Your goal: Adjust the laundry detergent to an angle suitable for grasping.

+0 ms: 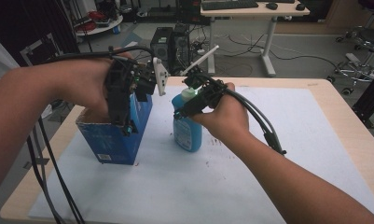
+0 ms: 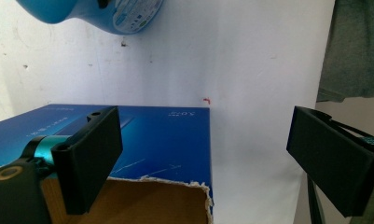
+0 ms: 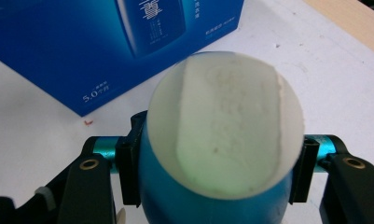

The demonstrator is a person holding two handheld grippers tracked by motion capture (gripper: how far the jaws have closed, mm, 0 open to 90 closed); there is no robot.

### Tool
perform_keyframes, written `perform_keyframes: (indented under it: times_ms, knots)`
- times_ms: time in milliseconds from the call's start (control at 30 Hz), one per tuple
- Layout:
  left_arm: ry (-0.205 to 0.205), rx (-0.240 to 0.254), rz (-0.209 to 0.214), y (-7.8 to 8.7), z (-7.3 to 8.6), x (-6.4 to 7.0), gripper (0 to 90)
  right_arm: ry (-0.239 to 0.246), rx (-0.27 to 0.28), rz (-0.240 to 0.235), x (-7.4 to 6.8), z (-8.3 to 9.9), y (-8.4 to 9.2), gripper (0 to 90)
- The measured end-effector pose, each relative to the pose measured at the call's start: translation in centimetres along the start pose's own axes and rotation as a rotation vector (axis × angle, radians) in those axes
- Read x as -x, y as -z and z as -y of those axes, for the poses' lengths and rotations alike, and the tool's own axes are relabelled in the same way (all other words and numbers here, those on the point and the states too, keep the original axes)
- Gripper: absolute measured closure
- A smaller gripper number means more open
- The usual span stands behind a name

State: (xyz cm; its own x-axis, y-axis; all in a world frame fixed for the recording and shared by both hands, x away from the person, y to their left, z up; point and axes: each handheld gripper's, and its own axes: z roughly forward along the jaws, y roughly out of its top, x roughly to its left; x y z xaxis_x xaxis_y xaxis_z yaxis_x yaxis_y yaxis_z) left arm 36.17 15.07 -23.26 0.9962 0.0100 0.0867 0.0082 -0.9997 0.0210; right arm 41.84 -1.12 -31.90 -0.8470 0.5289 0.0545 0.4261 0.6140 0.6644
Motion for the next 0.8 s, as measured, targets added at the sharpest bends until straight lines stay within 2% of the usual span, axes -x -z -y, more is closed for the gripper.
perform_keyframes:
  times_ms: [200, 500, 700, 800]
  knots:
    - [0.001, 0.004, -0.001, 0.1, -0.1, 0.0, 10.4, 0.053, -0.008, -0.004, 0.5, 0.3, 1.1, 37.4]
    - [-0.007, -0.002, 0.001, 0.0, -0.6, -0.1, 10.4, 0.143, -0.027, -0.093, 2.0, 1.1, 3.8, 37.4]
    - [-0.013, -0.003, 0.0, 0.0, -1.0, 0.0, 10.4, 0.239, -0.044, -0.161, 2.7, 1.7, 5.0, 37.4]
    - [-0.012, -0.004, 0.002, -0.2, -1.0, 0.0, 10.4, 0.286, -0.043, -0.213, 3.1, 2.1, 5.4, 37.4]
